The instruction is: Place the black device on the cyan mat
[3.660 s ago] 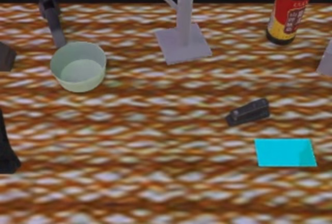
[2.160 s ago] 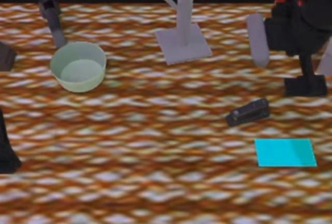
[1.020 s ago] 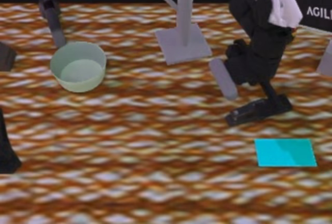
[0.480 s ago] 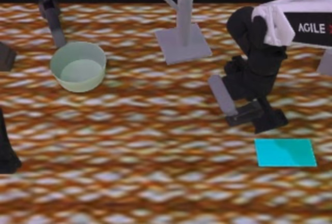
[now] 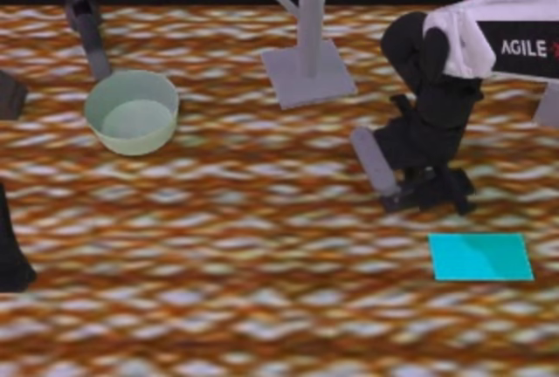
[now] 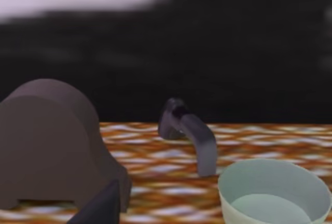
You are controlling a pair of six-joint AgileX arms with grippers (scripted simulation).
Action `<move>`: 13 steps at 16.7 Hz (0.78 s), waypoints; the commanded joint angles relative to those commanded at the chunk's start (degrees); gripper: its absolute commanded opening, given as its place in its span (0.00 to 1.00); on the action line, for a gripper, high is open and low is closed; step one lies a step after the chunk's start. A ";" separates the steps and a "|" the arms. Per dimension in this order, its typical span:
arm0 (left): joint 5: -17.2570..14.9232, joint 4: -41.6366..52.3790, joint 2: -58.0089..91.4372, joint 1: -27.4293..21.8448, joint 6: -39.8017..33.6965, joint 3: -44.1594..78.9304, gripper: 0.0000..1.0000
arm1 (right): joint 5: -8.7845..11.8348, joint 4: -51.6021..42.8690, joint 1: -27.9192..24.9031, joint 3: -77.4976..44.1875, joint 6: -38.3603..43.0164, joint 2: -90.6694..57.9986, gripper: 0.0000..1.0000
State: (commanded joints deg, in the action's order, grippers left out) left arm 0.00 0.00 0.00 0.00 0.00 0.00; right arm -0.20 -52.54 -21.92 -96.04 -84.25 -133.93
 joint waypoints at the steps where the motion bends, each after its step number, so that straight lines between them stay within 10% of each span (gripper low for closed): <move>1: 0.00 0.00 0.00 0.00 0.00 0.00 1.00 | 0.00 0.00 0.00 0.00 0.00 0.00 0.25; 4: 0.00 0.00 0.00 0.00 0.00 0.00 1.00 | 0.00 0.00 0.00 0.00 0.00 0.00 0.02; 13: 0.00 0.00 0.00 0.00 0.00 0.00 1.00 | 0.00 -0.02 0.15 -0.03 0.07 0.06 0.00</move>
State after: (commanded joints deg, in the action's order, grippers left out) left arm 0.00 0.00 0.00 0.00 0.00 0.00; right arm -0.21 -52.55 -21.77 -96.07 -84.19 -133.87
